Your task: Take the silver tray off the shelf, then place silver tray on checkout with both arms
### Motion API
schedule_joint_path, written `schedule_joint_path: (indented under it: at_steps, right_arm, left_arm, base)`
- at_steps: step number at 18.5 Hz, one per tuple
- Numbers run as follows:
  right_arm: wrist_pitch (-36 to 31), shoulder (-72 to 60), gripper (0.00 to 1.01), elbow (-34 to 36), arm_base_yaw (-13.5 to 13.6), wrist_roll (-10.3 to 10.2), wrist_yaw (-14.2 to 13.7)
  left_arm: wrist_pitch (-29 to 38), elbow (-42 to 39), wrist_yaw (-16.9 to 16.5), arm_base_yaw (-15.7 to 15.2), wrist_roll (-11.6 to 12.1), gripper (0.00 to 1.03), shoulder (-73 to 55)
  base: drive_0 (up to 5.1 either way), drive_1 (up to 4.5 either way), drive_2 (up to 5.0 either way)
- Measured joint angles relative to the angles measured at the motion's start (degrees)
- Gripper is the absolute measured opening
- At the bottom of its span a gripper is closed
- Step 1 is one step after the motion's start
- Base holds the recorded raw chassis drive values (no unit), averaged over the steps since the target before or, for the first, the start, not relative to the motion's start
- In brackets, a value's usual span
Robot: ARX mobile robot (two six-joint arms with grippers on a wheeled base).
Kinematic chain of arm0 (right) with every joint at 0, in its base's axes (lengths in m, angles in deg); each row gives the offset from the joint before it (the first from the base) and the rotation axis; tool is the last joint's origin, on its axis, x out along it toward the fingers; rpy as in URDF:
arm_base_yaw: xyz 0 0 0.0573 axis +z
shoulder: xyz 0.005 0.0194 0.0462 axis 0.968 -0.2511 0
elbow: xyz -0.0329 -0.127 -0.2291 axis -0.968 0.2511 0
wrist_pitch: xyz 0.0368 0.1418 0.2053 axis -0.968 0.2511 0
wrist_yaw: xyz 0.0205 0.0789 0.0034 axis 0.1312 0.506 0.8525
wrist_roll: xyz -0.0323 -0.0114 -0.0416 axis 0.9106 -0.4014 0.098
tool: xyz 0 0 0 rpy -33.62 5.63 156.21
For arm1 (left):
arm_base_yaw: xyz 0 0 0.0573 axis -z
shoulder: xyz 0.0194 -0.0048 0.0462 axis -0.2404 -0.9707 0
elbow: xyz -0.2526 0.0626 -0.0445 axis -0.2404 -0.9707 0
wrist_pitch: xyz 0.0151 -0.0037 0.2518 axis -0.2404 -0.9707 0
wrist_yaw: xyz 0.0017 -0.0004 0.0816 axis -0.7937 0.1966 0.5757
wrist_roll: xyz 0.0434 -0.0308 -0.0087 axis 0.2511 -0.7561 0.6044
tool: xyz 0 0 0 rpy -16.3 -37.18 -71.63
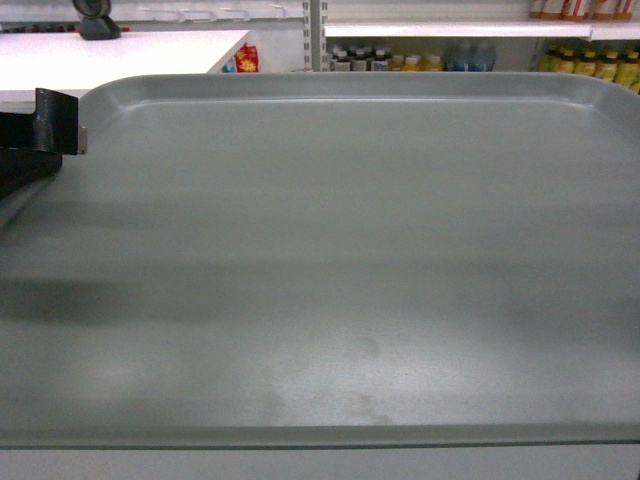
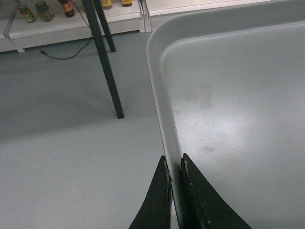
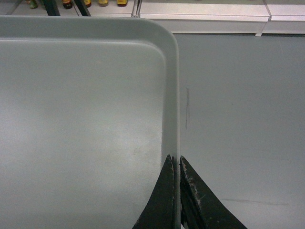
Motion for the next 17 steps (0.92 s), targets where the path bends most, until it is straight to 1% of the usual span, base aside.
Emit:
schedule_joint_path:
  at_steps: [3,17]
  right_arm:
    - [0.04,0.0,0.02,0.0,0.0,0.0,0.04]
    - [-0.33,0.2,0.02,0.0,0.0,0.0,0.13]
  left_arm:
    - [-0.09,0.0,-0.02,0.0,0.0,0.04,0.0]
    - [0.17,0.0,-0.13,0.0,0.0,0.04,0.11]
  base:
    - [-4.9,1.17,3.4]
    - [-5.0,2.43,2.4]
